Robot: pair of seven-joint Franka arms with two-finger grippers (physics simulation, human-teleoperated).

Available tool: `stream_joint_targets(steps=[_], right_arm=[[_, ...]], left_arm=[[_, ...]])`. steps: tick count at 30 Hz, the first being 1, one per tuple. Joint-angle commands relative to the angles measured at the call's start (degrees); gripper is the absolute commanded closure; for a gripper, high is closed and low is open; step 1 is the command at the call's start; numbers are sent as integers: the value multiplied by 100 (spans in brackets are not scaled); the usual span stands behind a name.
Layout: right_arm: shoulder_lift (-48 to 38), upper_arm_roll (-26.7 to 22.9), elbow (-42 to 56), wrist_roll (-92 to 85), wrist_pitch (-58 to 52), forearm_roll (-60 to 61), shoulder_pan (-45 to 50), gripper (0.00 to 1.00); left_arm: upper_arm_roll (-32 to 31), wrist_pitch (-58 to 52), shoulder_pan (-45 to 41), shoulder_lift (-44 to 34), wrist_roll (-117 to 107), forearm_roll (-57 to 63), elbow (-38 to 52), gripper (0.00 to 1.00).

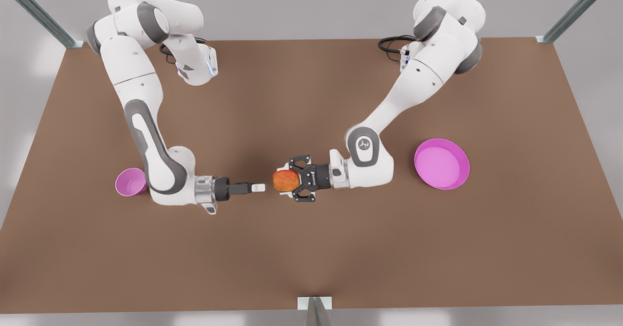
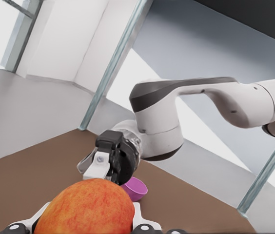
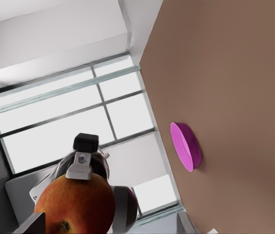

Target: Use the left arm to pick up the apple from the plate, transfer it to the gripper of the right arm, and then use the right arm to place it into the bowl

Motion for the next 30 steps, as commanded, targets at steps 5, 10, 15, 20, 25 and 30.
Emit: stream_joint_targets(steps=[5,10,15,20,25,30], right_arm=[[-9,67,7,-3237,51,484,-1,0],[-307,85,-89,-2570,7,203,16,0],[-351,182,-221,-2551,16,18,34,0],[-299,182,-142,-2525,174,88,122,0],[-290,182,42,-2481,332,299,218,0],[-132,173,201,-2481,516,308,254,0]], left_arm=[[-5,-3,2,13,3033,-6,10,26],[4,-3,2,13,3033,-6,10,26],[4,-3,2,30,3041,-6,10,26],[4,-3,-7,39,3041,-6,10,26],[4,-3,-25,39,3041,-6,10,25],[4,-3,-42,57,3041,-6,19,25]])
